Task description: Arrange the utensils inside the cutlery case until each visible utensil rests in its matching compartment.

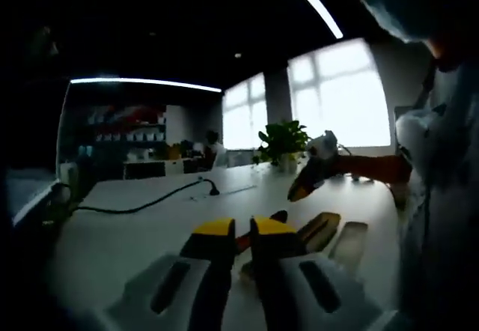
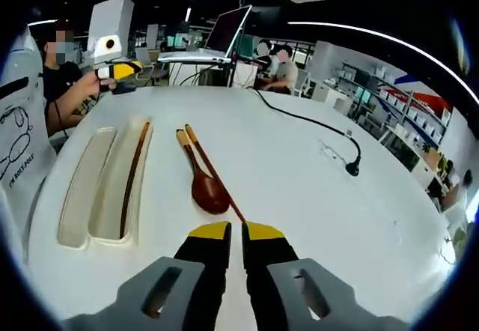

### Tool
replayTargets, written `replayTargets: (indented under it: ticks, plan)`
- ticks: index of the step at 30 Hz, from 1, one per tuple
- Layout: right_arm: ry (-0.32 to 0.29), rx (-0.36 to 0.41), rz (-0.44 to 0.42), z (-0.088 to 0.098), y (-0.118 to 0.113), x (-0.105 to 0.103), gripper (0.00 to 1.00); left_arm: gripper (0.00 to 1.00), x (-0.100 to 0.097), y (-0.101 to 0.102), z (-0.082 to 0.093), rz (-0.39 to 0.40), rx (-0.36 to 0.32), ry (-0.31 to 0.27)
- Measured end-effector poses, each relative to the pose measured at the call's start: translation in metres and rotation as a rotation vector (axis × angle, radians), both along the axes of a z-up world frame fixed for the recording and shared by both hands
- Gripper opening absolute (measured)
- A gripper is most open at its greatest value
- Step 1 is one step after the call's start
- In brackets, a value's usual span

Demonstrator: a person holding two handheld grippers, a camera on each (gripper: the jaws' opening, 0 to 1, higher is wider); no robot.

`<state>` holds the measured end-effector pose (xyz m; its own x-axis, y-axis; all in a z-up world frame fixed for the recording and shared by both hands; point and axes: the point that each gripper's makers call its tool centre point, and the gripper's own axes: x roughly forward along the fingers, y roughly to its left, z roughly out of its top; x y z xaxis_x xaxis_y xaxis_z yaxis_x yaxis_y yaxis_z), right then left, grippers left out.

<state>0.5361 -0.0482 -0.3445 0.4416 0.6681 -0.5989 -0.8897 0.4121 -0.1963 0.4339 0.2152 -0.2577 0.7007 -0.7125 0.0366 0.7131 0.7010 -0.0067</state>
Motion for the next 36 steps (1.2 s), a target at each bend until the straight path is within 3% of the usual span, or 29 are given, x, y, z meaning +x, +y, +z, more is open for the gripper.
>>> replayTargets:
  ticks: [14, 21, 26, 29, 32, 36]
  plan:
    - [0.064, -0.101, 0.036, -0.029, 0.008, 0.014, 0.09, 0.08, -0.013, -0.007, -0.015, -0.014, 0.059, 0.016]
    - [0.116, -0.071, 0.054, -0.031, 0.015, 0.013, 0.08, 0.08, -0.018, 0.001, -0.013, -0.002, 0.017, 0.011]
    - [0.171, -0.037, 0.081, -0.032, 0.018, 0.009, 0.04, 0.07, -0.005, 0.017, -0.023, 0.083, 0.053, 0.01]
    - [0.21, -0.022, 0.073, -0.033, 0.017, 0.011, 0.04, 0.07, -0.006, 0.01, -0.031, 0.06, 0.05, 0.032]
    - [0.233, -0.027, 0.082, -0.033, 0.018, 0.011, 0.02, 0.07, -0.009, 0.002, -0.039, 0.041, 0.099, 0.037]
    - [0.229, -0.064, 0.109, -0.033, 0.017, 0.009, 0.0, 0.07, -0.012, -0.003, -0.044, 0.035, 0.128, 0.035]
